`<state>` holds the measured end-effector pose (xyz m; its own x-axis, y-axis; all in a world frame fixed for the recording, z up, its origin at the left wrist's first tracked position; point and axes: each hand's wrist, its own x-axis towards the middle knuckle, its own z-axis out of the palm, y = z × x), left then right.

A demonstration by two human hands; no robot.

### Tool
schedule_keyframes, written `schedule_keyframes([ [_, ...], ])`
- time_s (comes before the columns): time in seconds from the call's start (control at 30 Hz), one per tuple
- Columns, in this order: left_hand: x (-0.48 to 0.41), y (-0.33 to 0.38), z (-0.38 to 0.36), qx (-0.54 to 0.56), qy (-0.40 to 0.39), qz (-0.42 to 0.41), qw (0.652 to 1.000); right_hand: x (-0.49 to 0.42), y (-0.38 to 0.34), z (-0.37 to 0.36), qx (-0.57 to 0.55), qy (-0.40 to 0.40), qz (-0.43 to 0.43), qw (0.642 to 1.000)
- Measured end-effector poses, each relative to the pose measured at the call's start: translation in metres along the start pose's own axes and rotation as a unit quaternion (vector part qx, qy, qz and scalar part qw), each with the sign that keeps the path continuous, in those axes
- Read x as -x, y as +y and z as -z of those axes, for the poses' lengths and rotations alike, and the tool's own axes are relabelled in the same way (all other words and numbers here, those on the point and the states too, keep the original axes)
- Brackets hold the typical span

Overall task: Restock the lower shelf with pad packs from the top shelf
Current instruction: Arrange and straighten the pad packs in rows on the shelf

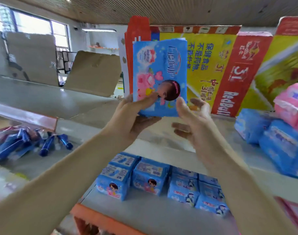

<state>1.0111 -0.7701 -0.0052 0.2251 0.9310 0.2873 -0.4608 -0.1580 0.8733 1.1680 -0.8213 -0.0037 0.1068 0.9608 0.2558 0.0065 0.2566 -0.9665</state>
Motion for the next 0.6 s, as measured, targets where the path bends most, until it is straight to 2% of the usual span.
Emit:
schedule_keyframes([
  [0.1, 0.014, -0.006, -0.014, -0.033, -0.007, 0.026, 0.999, 0.005, 0.007, -0.007, -0.049, -0.023, 0.032, 0.998],
  [0.2, 0.023, 0.002, -0.009, -0.107, -0.013, 0.051, 0.993, 0.004, 0.002, -0.003, -0.136, 0.018, 0.071, 0.988],
  [0.27, 0.026, 0.017, 0.008, -0.077, 0.003, 0.050, 0.996, 0.004, -0.003, 0.002, -0.161, 0.055, 0.099, 0.980],
  [0.33, 0.029, 0.032, 0.023, -0.049, 0.006, 0.032, 0.998, 0.005, -0.004, 0.004, -0.144, 0.089, 0.111, 0.979],
  [0.47, 0.041, 0.038, 0.037, -0.143, -0.035, 0.009, 0.989, 0.008, -0.004, -0.004, -0.040, 0.124, 0.089, 0.988],
  [0.6, 0.052, 0.044, 0.059, -0.189, -0.057, 0.018, 0.980, 0.016, -0.006, -0.023, 0.005, 0.129, 0.067, 0.989],
])
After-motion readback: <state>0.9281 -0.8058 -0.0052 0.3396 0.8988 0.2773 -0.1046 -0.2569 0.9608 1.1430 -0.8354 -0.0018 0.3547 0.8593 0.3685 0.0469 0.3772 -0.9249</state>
